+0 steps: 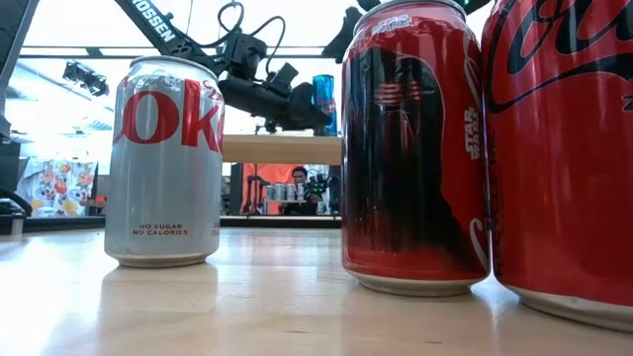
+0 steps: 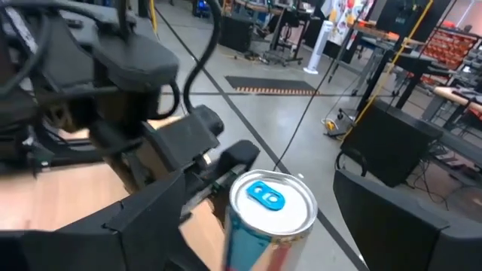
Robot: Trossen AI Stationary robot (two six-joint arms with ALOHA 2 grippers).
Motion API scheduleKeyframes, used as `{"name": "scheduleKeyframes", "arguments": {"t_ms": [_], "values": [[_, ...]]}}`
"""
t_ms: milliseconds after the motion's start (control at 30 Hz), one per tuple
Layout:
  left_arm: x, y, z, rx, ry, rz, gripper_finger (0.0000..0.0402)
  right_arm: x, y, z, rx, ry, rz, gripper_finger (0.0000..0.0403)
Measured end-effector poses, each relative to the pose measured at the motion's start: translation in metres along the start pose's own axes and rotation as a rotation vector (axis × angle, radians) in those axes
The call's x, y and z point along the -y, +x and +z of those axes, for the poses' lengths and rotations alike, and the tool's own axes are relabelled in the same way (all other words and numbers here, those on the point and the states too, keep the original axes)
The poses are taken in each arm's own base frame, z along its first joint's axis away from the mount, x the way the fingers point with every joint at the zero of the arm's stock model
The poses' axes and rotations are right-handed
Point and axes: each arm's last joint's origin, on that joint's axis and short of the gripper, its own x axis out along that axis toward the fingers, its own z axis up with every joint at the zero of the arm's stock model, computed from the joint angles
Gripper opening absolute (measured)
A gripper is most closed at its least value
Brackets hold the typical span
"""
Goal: Place canned beverage on shelf
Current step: Put the right blue soda can on the shelf
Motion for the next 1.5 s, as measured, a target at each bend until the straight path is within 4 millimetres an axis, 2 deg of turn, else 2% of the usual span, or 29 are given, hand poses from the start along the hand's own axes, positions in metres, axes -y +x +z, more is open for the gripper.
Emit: {"name": "scheduleKeyframes", "arguments": {"t_ms": [267, 633, 833, 1233, 1500], "values": [[0.000, 0.010, -0.014, 0.008, -0.030, 0.035, 0.0227, -0.012, -0.009, 0.009, 0.015, -0.027, 0.001, 0.0351], [0.000, 0.010, -0.014, 0.011, -0.043, 0.041, 0.0227, -0.019, -0.011, 0.012, 0.014, -0.055, -0.009, 0.0351], [0.004, 0.012, -0.011, 0.074, -0.054, 0.033, 0.0227, -0.025, -0.013, 0.016, 0.041, -0.057, 0.004, 0.0351], [0.008, 0.021, -0.030, 0.044, -0.065, 0.035, 0.0227, -0.025, -0.050, 0.039, 0.111, -0.055, 0.013, 0.0351], [0.008, 0.021, -0.030, 0.036, -0.064, 0.034, 0.0227, -0.025, -0.054, 0.040, 0.098, -0.054, 0.016, 0.0351]]}}
